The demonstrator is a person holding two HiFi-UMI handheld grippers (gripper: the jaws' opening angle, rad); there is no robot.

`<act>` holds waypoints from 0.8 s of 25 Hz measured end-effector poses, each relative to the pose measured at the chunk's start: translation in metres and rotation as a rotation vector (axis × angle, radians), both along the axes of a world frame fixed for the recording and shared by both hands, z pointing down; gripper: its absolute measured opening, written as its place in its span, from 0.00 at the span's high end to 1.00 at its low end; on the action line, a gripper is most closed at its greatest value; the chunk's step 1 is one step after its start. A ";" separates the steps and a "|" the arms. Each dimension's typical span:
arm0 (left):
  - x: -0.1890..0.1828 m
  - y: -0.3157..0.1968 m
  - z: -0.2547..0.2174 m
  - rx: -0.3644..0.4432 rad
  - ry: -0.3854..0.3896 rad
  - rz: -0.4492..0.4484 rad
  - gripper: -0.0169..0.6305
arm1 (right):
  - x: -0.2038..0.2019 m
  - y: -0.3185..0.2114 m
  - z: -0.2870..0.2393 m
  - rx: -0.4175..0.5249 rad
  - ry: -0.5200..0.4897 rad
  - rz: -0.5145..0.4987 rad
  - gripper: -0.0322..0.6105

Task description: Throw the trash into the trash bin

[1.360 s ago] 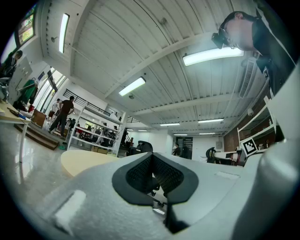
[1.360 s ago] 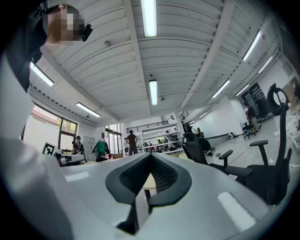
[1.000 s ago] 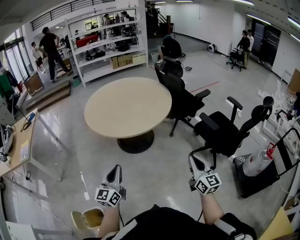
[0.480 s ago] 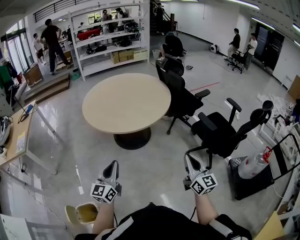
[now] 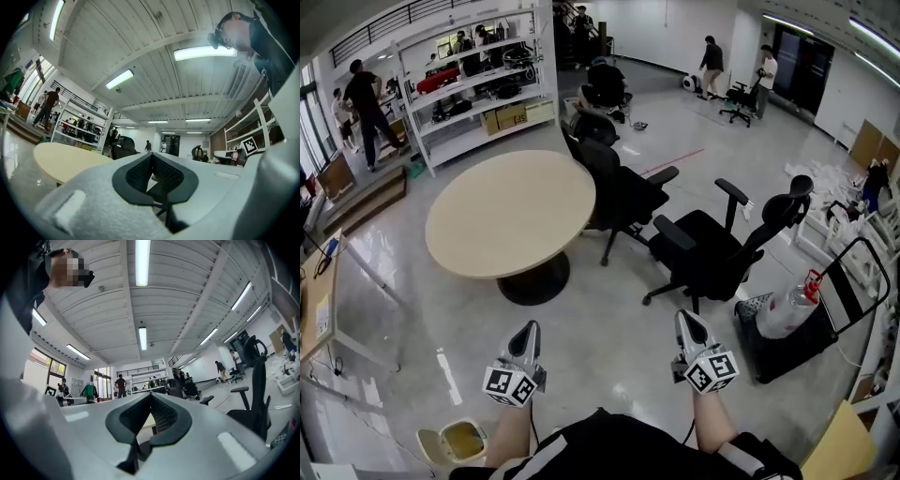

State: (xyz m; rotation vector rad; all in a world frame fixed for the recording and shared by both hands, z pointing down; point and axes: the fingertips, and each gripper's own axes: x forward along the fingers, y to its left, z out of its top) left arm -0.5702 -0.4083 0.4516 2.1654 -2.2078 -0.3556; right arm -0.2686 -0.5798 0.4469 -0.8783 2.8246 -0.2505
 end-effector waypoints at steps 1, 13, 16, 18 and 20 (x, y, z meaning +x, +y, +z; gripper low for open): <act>0.010 -0.011 0.000 -0.001 0.001 0.017 0.97 | 0.013 -0.004 0.002 -0.002 0.005 0.017 0.94; 0.132 -0.123 0.003 -0.013 0.006 0.338 0.97 | 0.149 -0.017 0.013 -0.017 0.044 0.289 0.94; 0.146 -0.144 -0.002 -0.003 0.001 0.418 0.97 | 0.170 -0.012 0.011 -0.016 0.048 0.375 0.94; 0.150 -0.158 -0.007 0.000 -0.004 0.463 0.97 | 0.178 -0.008 0.004 -0.010 0.042 0.428 0.94; 0.156 -0.171 -0.010 0.013 -0.006 0.510 0.97 | 0.188 -0.002 -0.003 -0.005 0.042 0.481 0.94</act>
